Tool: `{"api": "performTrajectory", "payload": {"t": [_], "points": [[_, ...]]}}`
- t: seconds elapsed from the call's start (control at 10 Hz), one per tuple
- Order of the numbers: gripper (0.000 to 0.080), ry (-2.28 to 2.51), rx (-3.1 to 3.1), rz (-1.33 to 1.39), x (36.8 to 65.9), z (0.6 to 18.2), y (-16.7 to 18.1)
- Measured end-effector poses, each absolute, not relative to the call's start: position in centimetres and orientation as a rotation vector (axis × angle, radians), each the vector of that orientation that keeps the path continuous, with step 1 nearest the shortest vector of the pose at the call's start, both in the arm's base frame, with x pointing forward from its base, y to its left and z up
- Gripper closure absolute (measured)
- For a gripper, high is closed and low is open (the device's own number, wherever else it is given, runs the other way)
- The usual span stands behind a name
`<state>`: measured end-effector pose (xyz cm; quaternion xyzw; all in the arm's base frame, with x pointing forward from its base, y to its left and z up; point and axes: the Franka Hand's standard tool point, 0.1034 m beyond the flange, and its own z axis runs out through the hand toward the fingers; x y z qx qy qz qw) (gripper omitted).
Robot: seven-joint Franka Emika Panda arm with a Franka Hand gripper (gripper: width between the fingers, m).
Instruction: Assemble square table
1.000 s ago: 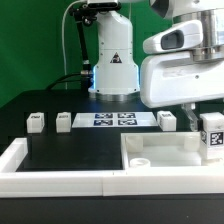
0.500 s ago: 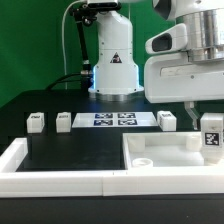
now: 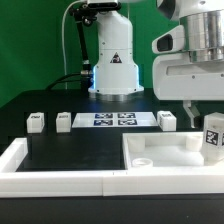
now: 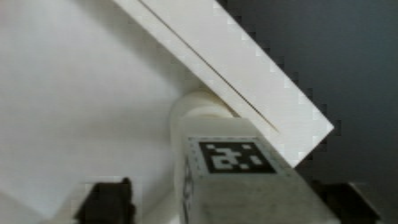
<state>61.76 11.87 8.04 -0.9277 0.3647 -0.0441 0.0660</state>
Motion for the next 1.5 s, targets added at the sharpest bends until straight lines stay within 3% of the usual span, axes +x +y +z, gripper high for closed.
{"api": "performTrajectory", "payload": {"t": [0.1,0.2,0.3,1.5], "points": [[0.0258,1.028,-2.827,-0.137,61.9,8.2,11.8],[0.0172,0.98,-2.845,-0.14,61.9,8.2,12.0],[0.0157,0.913,-2.868,-0.144,61.9,8.2,12.0],[0.015,-0.74,-3.01,-0.062,63.0,7.9,12.1]]}}
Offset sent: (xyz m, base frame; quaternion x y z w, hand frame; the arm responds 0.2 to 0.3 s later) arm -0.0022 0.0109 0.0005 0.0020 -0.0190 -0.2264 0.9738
